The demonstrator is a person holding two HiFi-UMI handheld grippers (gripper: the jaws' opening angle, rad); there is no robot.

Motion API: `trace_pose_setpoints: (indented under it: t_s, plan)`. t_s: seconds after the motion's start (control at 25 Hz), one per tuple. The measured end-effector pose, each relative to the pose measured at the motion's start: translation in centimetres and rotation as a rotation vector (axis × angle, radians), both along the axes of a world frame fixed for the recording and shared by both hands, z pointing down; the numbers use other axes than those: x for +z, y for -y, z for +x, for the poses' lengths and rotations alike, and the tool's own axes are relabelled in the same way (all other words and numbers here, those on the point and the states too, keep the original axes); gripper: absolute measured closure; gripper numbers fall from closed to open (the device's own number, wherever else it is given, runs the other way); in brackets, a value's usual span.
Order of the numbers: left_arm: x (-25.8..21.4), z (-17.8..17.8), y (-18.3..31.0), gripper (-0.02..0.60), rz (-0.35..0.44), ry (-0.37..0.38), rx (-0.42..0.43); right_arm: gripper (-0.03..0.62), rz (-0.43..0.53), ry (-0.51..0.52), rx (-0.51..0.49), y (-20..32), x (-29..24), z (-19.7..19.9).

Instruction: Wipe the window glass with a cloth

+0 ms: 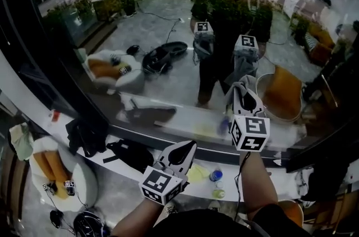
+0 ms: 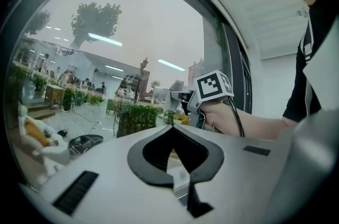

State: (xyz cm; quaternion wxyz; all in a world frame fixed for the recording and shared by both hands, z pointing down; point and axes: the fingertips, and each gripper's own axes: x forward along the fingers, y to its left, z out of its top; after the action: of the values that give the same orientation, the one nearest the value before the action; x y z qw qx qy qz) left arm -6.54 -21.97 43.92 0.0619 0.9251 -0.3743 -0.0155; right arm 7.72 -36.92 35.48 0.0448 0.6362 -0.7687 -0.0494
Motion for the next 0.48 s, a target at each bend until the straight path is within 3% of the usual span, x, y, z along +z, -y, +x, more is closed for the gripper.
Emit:
trace_pose_setpoints:
  t_s: [0.48]
  plan:
    - [0.5,-10.8,0.5,0.575,0.006,0.019,-0.103,0.542,-0.012,0.008,-0.095,3.0,0.6,-12.0]
